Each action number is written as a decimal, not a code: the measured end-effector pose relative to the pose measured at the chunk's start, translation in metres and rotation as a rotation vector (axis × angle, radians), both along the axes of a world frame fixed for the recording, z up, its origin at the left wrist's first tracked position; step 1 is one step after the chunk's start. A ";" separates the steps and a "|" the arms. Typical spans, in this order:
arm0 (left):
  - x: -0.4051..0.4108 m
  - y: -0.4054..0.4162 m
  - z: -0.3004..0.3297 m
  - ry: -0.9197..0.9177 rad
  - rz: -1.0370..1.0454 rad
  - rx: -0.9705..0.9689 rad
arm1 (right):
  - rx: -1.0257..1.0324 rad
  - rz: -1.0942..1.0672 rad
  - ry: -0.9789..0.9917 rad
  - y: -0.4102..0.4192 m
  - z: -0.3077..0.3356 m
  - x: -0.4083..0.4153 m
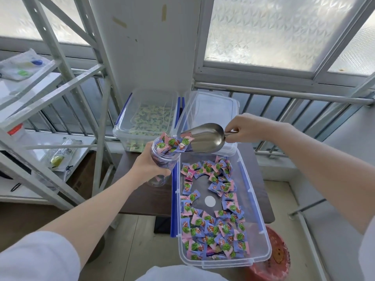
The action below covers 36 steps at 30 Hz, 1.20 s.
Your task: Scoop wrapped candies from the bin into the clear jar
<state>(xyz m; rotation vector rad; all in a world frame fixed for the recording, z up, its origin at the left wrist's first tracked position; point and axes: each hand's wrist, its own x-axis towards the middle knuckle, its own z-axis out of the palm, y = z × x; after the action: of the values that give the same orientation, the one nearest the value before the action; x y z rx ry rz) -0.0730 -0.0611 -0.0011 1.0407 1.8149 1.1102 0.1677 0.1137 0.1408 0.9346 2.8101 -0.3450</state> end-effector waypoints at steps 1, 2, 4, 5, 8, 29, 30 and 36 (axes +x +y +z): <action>0.000 0.000 0.000 -0.001 0.000 0.000 | -0.019 -0.017 0.022 -0.001 -0.007 0.003; 0.000 0.001 0.001 0.001 -0.003 -0.001 | -0.037 -0.031 0.040 -0.002 -0.013 0.006; 0.002 0.002 0.002 -0.001 -0.009 -0.005 | -0.067 -0.047 0.074 -0.003 -0.023 0.010; 0.002 0.002 0.003 -0.001 -0.009 -0.004 | -0.079 -0.055 0.093 -0.004 -0.027 0.011; 0.004 0.005 0.004 -0.005 -0.007 0.004 | -0.104 -0.088 0.156 -0.003 -0.035 0.019; 0.018 0.018 0.012 -0.050 0.017 0.024 | -0.165 -0.276 0.389 0.002 -0.040 0.063; 0.018 0.018 0.011 -0.053 0.026 0.027 | -0.167 -0.276 0.385 0.002 -0.038 0.061; 0.007 0.013 0.005 -0.030 0.099 0.058 | -0.143 -0.286 0.397 0.005 -0.031 0.053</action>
<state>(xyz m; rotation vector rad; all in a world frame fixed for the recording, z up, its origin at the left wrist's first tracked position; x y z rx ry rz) -0.0656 -0.0483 0.0043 0.9713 1.8367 1.2375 0.2206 0.1188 0.1095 1.3676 2.9336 -0.8425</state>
